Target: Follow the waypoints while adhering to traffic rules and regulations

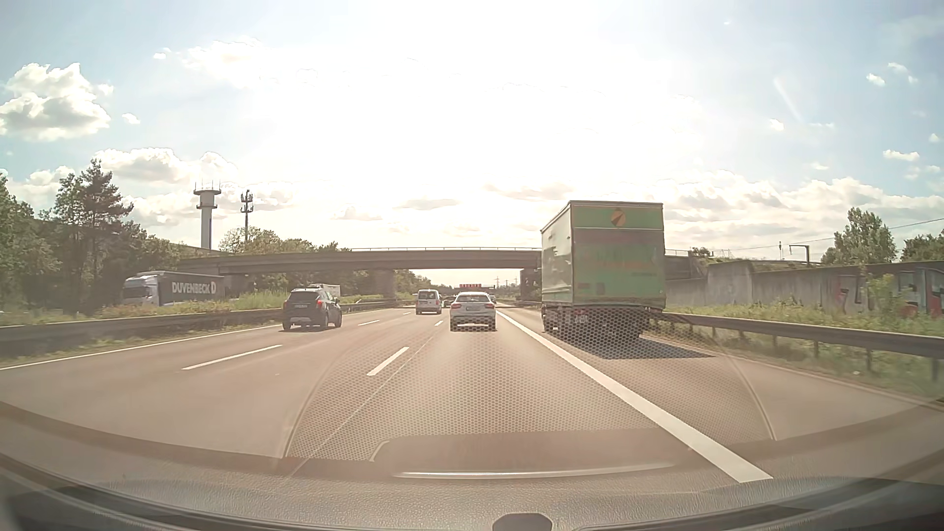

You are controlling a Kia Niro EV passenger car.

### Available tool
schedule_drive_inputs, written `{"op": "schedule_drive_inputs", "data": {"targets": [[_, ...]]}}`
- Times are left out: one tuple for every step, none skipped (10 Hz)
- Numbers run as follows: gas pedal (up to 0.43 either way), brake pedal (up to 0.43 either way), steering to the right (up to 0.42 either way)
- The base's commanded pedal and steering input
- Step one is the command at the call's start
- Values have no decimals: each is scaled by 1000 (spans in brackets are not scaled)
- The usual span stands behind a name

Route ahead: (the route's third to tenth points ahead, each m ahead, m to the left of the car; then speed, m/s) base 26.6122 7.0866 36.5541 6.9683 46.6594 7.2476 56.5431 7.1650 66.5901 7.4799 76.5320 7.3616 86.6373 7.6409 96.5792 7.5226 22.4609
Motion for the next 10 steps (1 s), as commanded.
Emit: {"op": "schedule_drive_inputs", "data": {"targets": [[28,0,-2],[47,0,-2],[59,0,-2],[67,0,-2],[79,0,-2],[79,0,-2],[79,0,-2],[98,0,-2],[118,0,-2],[118,0,-3]]}}
